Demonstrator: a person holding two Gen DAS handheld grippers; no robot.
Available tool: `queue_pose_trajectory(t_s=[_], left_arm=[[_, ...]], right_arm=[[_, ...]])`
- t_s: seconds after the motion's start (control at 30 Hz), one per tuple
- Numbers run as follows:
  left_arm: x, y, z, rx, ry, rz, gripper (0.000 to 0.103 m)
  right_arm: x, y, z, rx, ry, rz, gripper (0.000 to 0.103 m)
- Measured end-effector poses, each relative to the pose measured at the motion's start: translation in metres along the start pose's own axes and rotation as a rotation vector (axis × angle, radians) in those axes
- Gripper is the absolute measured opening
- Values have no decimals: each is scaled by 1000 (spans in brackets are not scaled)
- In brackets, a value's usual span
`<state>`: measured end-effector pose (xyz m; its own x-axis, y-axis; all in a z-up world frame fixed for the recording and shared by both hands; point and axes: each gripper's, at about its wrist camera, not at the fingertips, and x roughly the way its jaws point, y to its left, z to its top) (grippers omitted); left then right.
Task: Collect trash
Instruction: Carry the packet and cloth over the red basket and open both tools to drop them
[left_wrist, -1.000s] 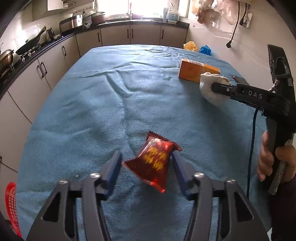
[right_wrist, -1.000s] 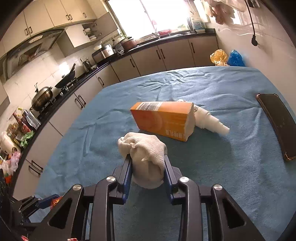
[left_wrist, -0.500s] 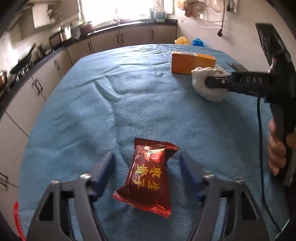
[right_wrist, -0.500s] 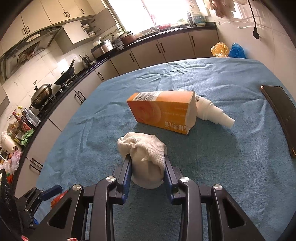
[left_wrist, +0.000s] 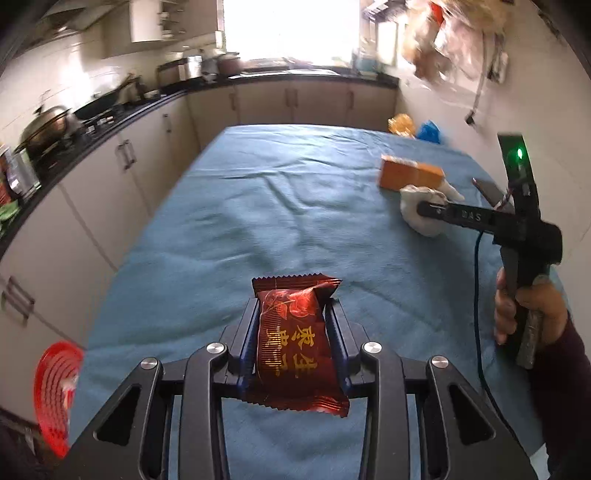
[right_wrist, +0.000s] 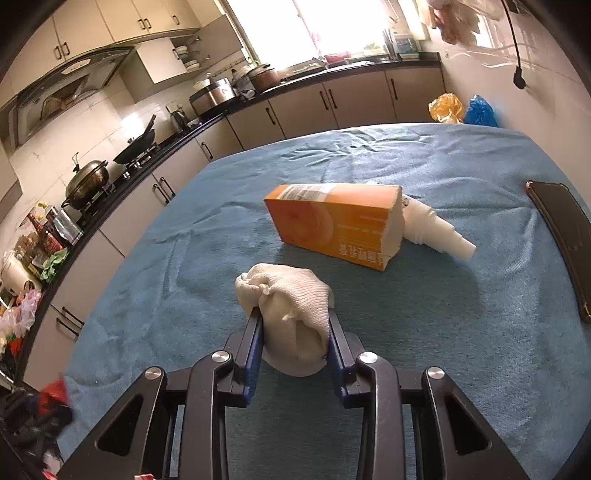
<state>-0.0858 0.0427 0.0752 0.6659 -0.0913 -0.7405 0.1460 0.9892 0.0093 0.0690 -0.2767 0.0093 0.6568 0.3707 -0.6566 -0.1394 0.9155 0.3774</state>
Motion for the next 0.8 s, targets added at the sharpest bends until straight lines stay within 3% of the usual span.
queue_pose_trajectory(t_s=[0.23, 0.47, 0.8], left_arm=[[-32, 57, -27, -87, -34, 168, 34], [-55, 110, -57, -170, -24, 234, 34], [-78, 164, -85, -279, -45, 292, 34]], right_arm=[[-1, 10, -3, -35, -20, -32, 34], [-2, 31, -11, -83, 26, -85, 33], [-49, 107, -48, -131, 55, 56, 33]])
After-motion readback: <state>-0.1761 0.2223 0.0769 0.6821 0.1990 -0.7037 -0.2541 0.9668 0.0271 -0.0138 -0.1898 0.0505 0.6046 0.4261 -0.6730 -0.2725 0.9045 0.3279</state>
